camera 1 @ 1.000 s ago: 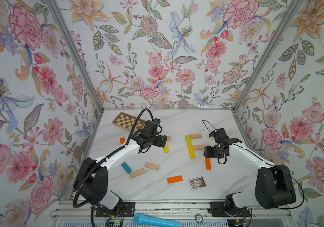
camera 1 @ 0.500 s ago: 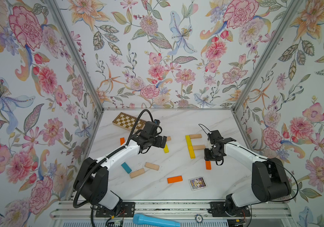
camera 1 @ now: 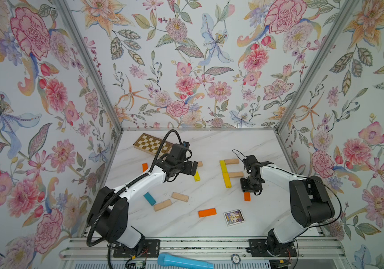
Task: Assemble the number 6 with building blocks
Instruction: Assemble the building block at the center of the board.
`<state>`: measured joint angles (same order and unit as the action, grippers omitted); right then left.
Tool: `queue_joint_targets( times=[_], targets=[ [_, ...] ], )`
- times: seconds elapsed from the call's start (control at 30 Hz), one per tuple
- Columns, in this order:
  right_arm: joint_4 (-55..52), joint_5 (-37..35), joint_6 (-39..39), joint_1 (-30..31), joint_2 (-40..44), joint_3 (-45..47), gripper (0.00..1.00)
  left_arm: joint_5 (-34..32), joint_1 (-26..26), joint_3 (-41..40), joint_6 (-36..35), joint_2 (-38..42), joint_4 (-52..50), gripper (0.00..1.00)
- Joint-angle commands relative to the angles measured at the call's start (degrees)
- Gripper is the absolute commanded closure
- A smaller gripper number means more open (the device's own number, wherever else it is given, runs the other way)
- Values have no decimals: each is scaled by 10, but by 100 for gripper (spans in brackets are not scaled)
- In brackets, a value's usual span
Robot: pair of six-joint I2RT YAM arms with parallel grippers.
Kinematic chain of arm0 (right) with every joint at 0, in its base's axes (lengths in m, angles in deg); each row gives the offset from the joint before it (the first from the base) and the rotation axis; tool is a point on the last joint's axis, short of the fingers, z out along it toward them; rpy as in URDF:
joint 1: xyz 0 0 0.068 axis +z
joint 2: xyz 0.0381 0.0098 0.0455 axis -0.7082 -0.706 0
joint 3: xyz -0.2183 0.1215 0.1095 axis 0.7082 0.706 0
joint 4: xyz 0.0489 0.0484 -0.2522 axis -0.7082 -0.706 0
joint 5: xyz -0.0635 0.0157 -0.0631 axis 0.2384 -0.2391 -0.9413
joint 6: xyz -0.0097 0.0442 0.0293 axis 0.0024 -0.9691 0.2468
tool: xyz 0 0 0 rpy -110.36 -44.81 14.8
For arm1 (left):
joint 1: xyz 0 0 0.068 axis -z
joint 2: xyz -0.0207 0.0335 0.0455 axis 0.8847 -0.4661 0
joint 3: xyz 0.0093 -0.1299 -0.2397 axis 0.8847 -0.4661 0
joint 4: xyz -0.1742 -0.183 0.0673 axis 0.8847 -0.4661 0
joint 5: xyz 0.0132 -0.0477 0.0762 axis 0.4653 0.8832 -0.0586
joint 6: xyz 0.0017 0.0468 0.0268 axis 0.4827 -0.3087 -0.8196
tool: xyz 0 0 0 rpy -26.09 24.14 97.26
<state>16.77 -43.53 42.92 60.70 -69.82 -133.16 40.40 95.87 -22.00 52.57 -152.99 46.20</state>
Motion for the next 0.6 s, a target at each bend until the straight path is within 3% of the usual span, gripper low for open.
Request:
queue_joint_targets(
  times=[0.0,0.2,0.57],
  targets=[
    [-13,4,15,4,-13,-18,65,-9,-5,18,0,-6,-13,1],
    [-16,7,40,10,-19,-31,70,-11,-5,25,-1,-11,-19,1],
    [-22,-2,69,10,-55,-68,70,-12,-5,55,-3,-37,-44,1]
  ],
)
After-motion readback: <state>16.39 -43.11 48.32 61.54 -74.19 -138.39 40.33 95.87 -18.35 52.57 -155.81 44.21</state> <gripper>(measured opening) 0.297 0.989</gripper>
